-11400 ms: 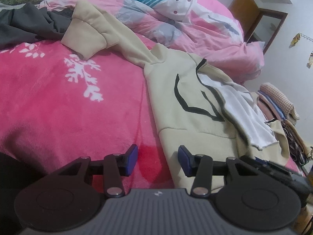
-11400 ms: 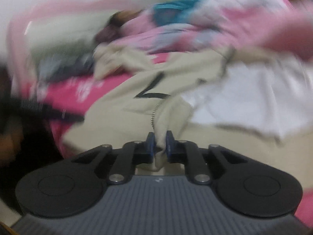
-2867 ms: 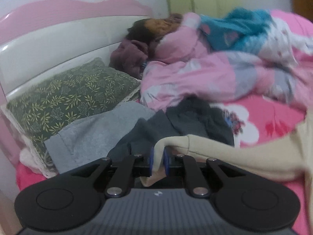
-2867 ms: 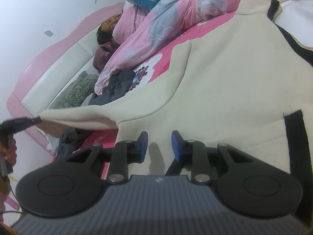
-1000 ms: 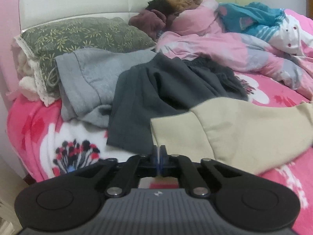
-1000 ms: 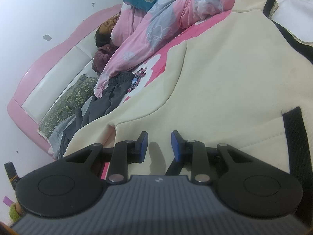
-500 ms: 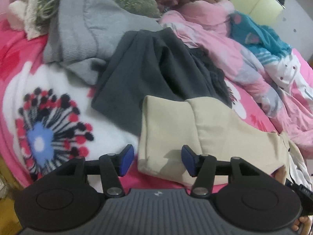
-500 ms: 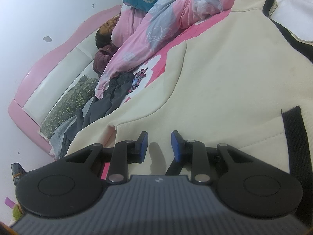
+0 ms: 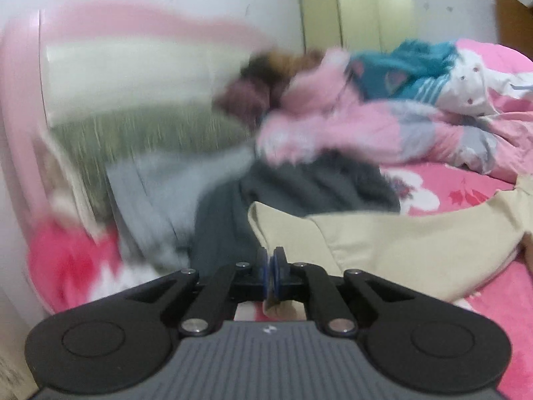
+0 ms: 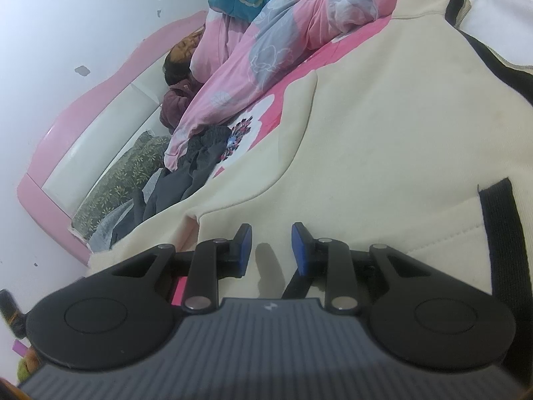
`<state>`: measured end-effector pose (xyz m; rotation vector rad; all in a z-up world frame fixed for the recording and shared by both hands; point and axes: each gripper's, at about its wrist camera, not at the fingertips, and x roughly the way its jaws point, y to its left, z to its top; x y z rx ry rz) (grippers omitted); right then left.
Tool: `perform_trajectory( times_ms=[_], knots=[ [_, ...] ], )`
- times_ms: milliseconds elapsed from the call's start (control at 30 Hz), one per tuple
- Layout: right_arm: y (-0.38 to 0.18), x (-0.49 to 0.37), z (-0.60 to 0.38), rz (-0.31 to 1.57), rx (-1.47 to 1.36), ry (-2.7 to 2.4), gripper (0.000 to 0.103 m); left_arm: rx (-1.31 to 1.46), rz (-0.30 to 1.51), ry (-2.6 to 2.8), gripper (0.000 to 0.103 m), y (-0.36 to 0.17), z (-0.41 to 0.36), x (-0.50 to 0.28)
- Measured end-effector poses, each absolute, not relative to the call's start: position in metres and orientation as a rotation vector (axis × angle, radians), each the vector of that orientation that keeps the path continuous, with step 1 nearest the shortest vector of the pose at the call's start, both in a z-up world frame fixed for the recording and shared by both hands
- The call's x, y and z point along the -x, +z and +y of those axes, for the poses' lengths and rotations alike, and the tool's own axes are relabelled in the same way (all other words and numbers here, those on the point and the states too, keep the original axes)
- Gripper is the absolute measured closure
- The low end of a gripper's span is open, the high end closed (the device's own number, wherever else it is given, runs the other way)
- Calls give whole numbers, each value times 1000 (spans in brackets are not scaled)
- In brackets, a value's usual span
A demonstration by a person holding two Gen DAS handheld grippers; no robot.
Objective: Fold clothes
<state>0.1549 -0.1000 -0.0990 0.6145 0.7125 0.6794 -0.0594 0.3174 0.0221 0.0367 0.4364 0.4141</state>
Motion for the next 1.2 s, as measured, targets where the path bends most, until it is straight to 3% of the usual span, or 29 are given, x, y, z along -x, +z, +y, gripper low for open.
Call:
perform_trajectory(
  times_ms=[67,333,533,700,800,967,1200],
  knots=[
    [-99,-155,-100,713,-617,679,78,-52,411,453,99,25,318,60],
    [-99,-154,-100,711,-618,679,78,-82,637,615,103,-48,358,30],
    [-100,-154,-101,710,-627,680,78,-34,564,686,98,-20,369,46],
    [-99,-154,-100,710,-625,680,78,-44,489,527,87,19,324,28],
    [-99,-153,-100,710,-617,678,78,11,505,288,81,35,286,-14],
    [-100,-153,-101,707,-626,683,78,189,593,-68,83,34,229,-115],
    [-101,-153,-103,702,-650,693,78,239,837,-329,86,-23,148,-253]
  ],
)
